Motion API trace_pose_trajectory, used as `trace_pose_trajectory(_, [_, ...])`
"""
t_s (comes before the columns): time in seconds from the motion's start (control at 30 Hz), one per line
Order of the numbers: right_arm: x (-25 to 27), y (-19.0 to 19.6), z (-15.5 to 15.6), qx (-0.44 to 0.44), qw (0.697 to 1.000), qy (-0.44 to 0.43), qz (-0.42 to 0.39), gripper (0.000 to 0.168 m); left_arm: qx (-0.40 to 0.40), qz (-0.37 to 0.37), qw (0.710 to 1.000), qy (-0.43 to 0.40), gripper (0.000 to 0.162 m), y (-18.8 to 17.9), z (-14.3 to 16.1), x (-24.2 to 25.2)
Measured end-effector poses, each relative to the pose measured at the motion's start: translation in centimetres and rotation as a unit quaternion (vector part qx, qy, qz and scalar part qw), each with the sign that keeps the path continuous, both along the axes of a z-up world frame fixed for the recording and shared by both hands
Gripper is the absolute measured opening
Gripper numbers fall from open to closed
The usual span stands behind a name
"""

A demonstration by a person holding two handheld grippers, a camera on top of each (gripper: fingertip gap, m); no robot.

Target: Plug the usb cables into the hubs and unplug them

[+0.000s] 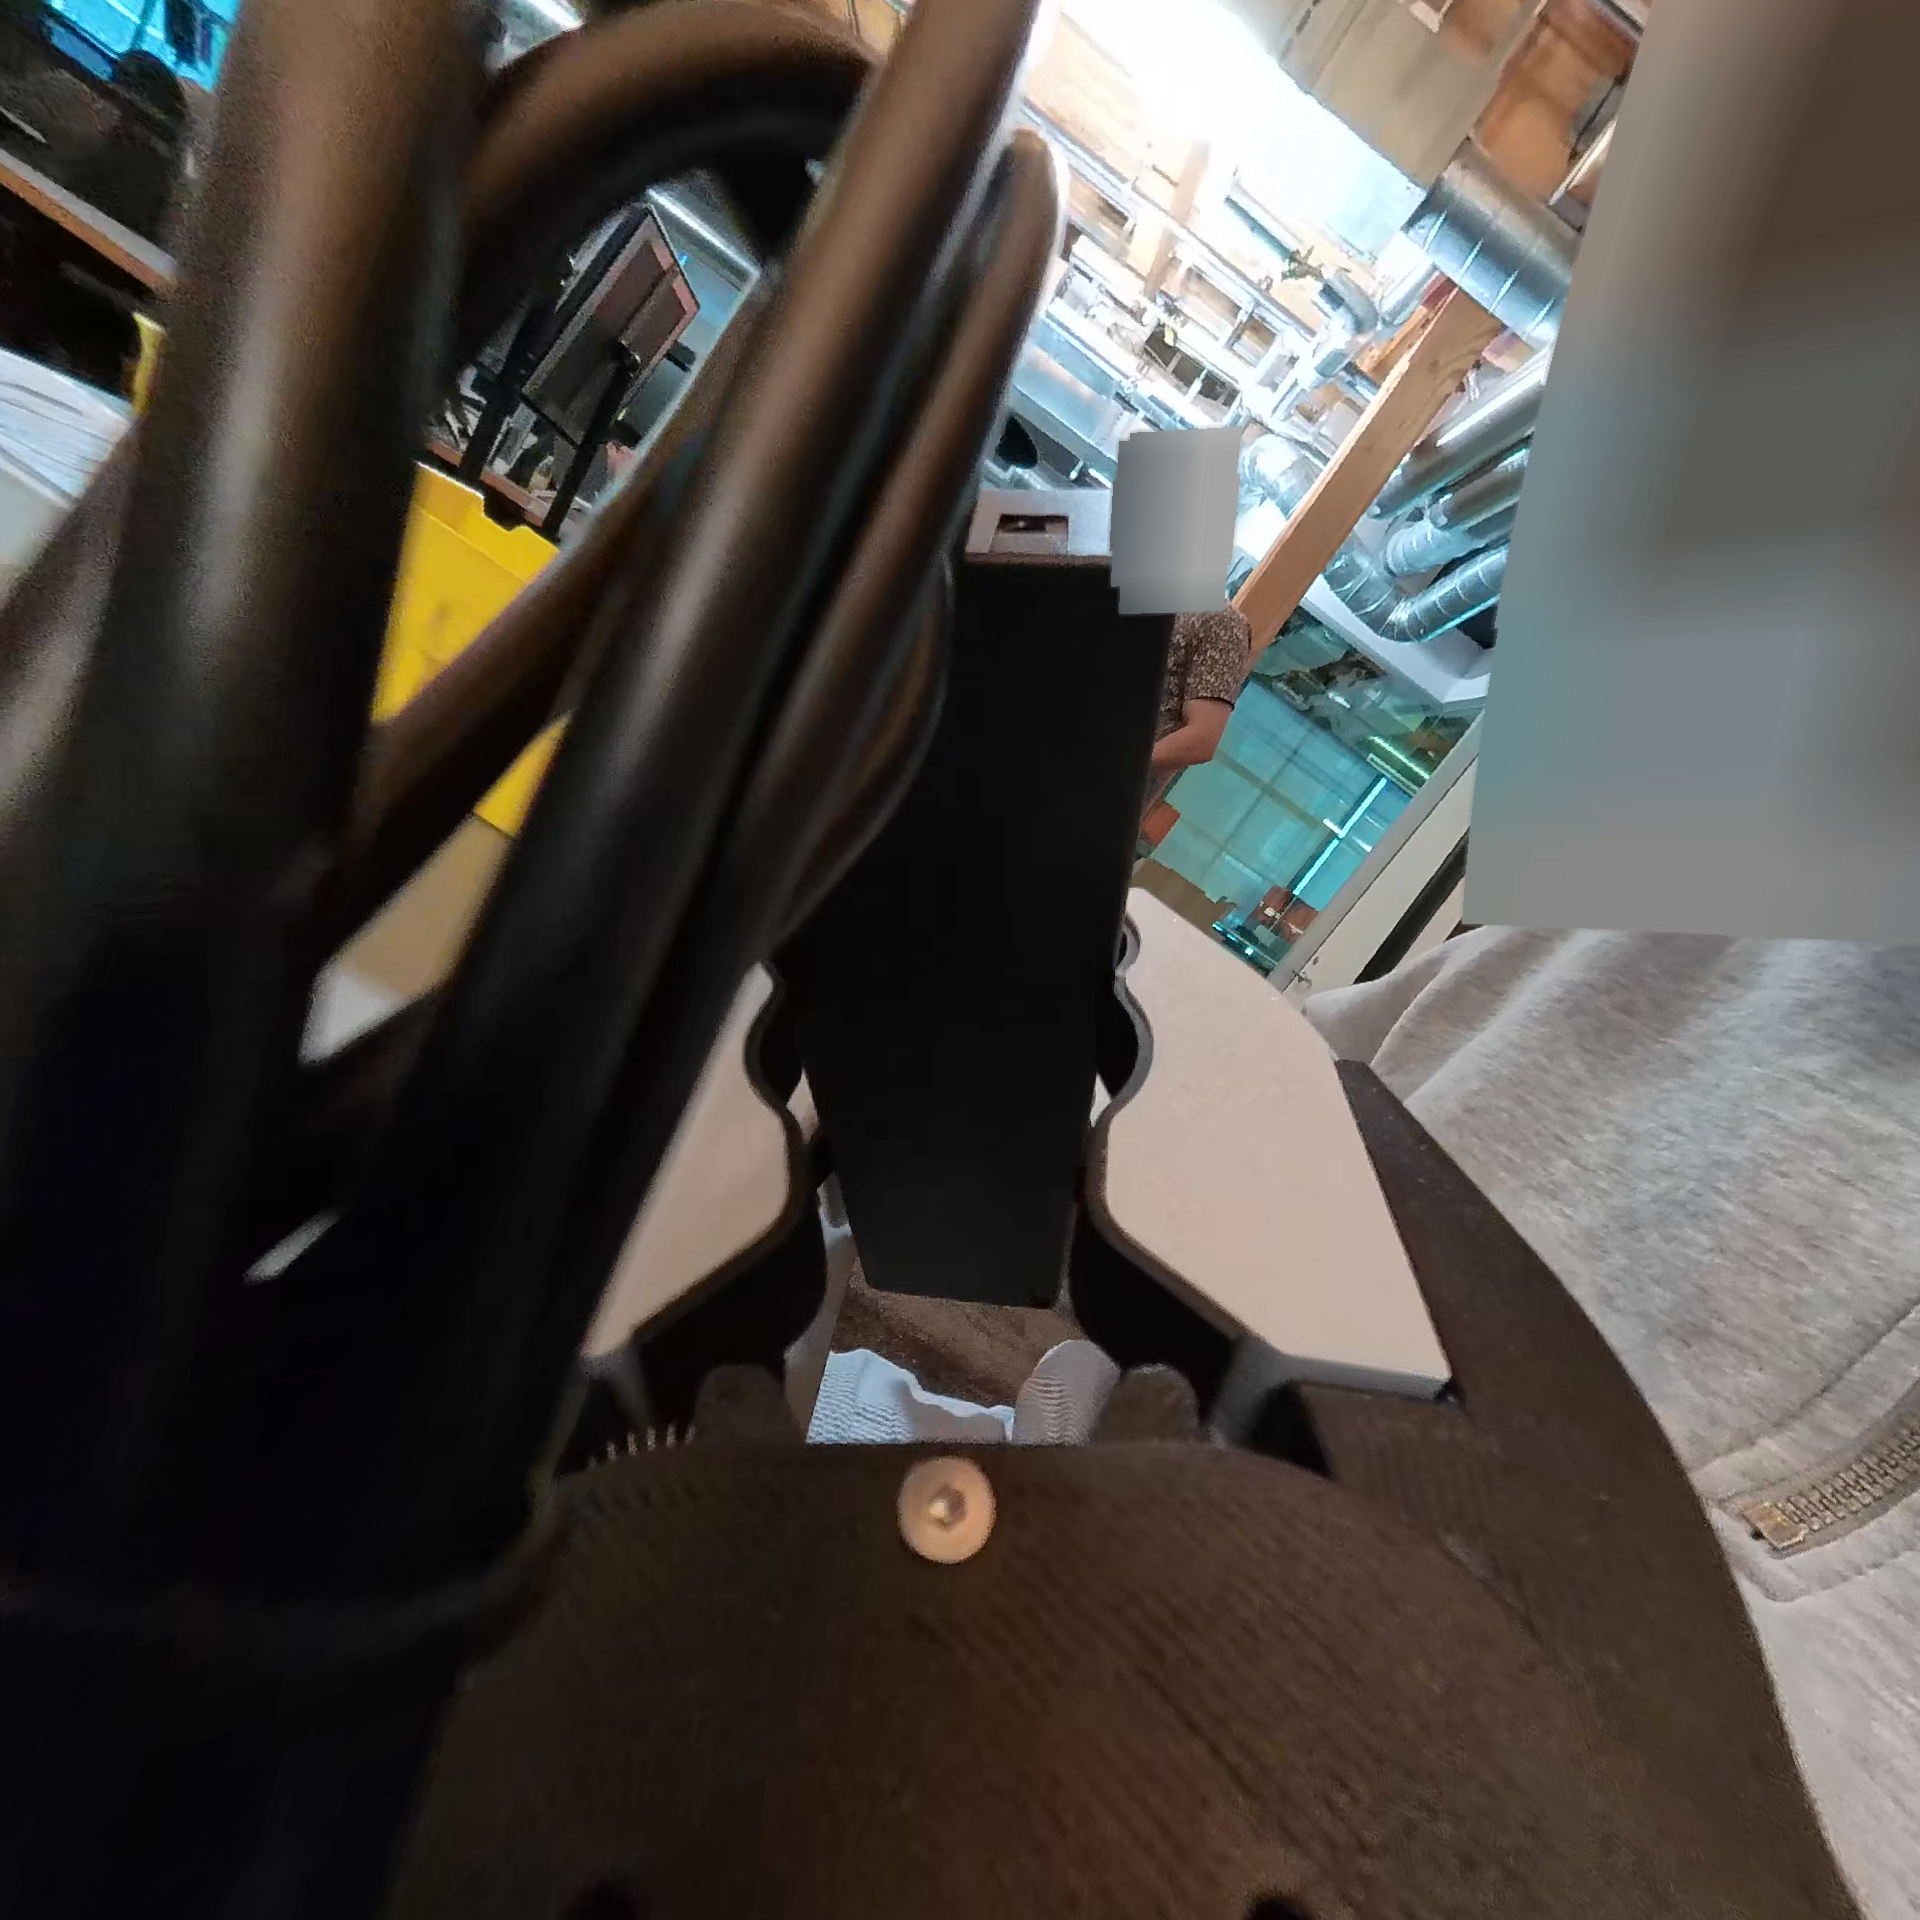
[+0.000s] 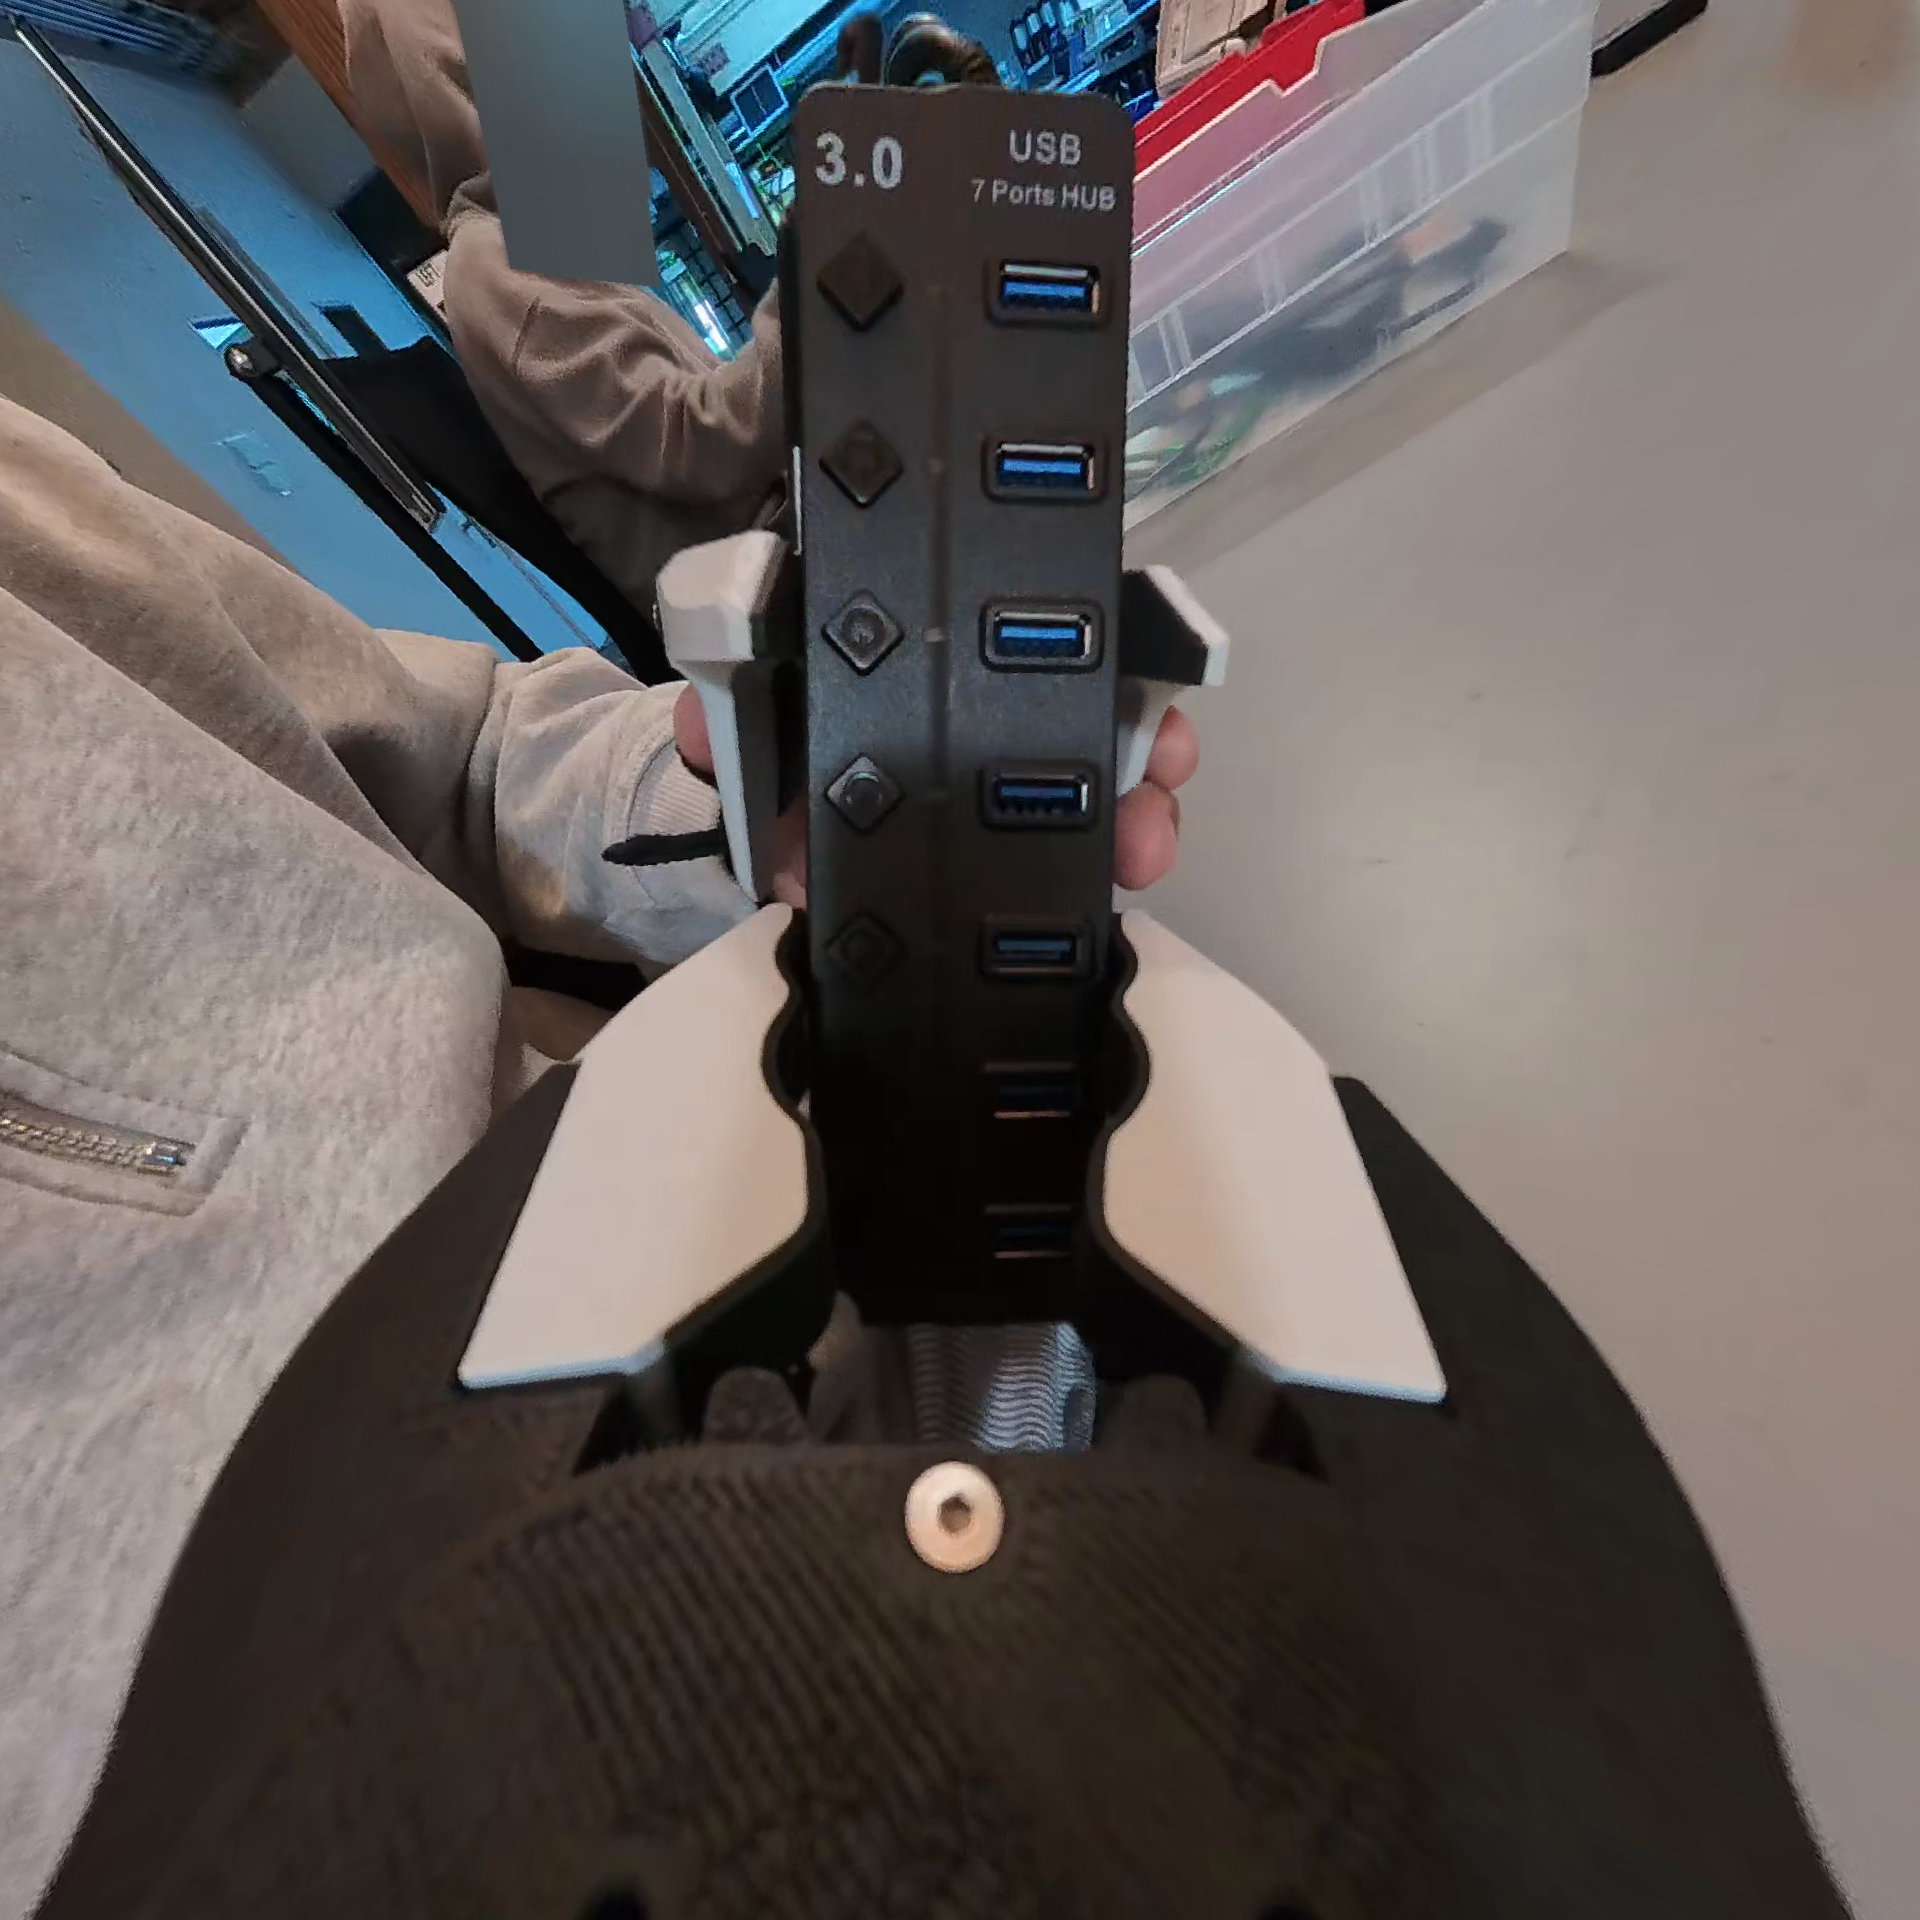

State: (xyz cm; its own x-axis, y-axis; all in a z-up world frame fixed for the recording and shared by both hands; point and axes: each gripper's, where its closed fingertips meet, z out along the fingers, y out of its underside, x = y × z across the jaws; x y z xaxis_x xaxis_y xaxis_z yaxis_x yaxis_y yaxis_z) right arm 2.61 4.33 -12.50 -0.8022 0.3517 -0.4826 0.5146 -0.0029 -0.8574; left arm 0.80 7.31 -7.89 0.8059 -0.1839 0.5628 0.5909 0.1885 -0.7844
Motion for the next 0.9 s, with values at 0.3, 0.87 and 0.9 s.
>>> trace_pose_trajectory(0.3, [-0.8, 0.9, 1.7, -0.126, 0.988, -0.088, -0.003, 0.054, 0.013, 0.006, 1.0, -0.015, 0.082, 0.1, 0.5, -0.2])
trace_pose_trajectory(0.87, [-3.6, 6.3, 5.3, -0.327, 0.935, -0.115, -0.076, 0.053, -0.031, -0.002, 0.999, -0.01, 0.093, 0.8, -1.0, -0.1])
trace_pose_trajectory(0.9, [-3.8, 6.6, 5.4, -0.332, 0.933, -0.114, -0.083, 0.053, -0.029, -0.002, 1.0, -0.011, 0.092, 0.8, -1.0, -0.1])
